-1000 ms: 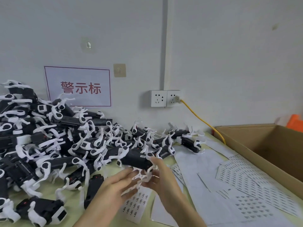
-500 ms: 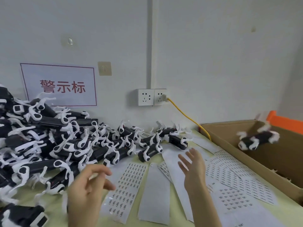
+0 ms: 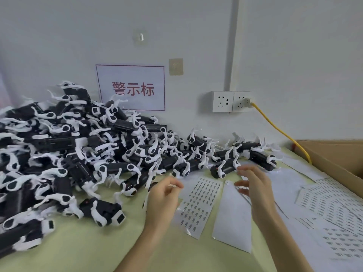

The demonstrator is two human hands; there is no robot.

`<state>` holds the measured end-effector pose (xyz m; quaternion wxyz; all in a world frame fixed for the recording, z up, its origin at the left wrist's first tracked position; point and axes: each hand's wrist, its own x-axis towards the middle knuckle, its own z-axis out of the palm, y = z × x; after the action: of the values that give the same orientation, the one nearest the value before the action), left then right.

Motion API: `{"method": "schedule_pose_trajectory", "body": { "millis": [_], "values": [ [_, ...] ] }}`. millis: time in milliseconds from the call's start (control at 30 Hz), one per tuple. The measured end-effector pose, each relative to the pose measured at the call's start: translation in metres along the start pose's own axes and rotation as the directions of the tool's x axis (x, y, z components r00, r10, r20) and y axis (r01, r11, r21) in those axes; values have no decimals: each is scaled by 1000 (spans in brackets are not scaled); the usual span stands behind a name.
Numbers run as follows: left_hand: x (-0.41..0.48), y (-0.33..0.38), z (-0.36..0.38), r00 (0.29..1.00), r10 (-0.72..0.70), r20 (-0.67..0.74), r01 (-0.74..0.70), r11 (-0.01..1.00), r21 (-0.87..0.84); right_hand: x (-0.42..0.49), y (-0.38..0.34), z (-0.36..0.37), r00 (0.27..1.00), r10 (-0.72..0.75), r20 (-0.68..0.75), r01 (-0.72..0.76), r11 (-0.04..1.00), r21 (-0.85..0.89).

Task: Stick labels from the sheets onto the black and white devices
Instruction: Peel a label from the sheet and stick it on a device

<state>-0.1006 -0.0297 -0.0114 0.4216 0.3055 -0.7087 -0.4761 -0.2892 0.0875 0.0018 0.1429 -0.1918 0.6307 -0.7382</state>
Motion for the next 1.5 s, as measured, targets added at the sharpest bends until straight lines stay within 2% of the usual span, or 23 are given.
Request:
{"method": "schedule_pose_trajectory", "body": {
  "millis": [133,267,400,500,600,700,833,967,1067,1200,1233,1300,1400,1500],
  "values": [
    [-2,1,3,999,1,39,-1,1000,-7,-3,3,6,996,-20,91,25,998,-63],
    [-2,5,-1,990,11,-140,-38,980,-194,-11,7,13,982,-92,163,127,968,-218],
    [0,12,-10,958,104,-266,-188,931,-312,-21,15,23,935,-183,303,305,851,-428],
    [3,12,-16,982,85,-169,-169,796,-581,-26,24,30,851,-179,494,448,738,-505],
    [5,14,-21,999,26,-28,-38,629,-777,-30,33,33,714,-148,685,602,629,-492],
    [6,14,-25,997,-81,22,59,500,-864,-34,35,34,649,-154,745,636,647,-420],
    [12,12,-34,976,-212,39,106,316,-943,-36,30,34,654,-215,725,568,773,-283],
    [17,8,-41,969,-245,44,107,252,-962,-40,23,34,670,-249,700,529,821,-214],
    [19,4,-39,943,-327,57,160,297,-941,-44,20,35,704,-242,668,457,874,-165],
    [20,5,-31,910,-401,100,335,573,-748,-44,11,37,776,-241,583,358,929,-91],
    [18,6,-29,918,-377,125,355,637,-684,-43,8,37,804,-249,540,343,936,-80],
    [13,9,-26,956,-251,155,293,744,-600,-40,5,35,868,-226,442,282,957,-65],
    [7,13,-19,970,26,242,101,861,-498,-35,0,31,950,-47,309,36,999,40],
    [3,9,-10,940,85,329,39,935,-353,-29,0,26,928,128,350,-151,988,40]
  ]
}}
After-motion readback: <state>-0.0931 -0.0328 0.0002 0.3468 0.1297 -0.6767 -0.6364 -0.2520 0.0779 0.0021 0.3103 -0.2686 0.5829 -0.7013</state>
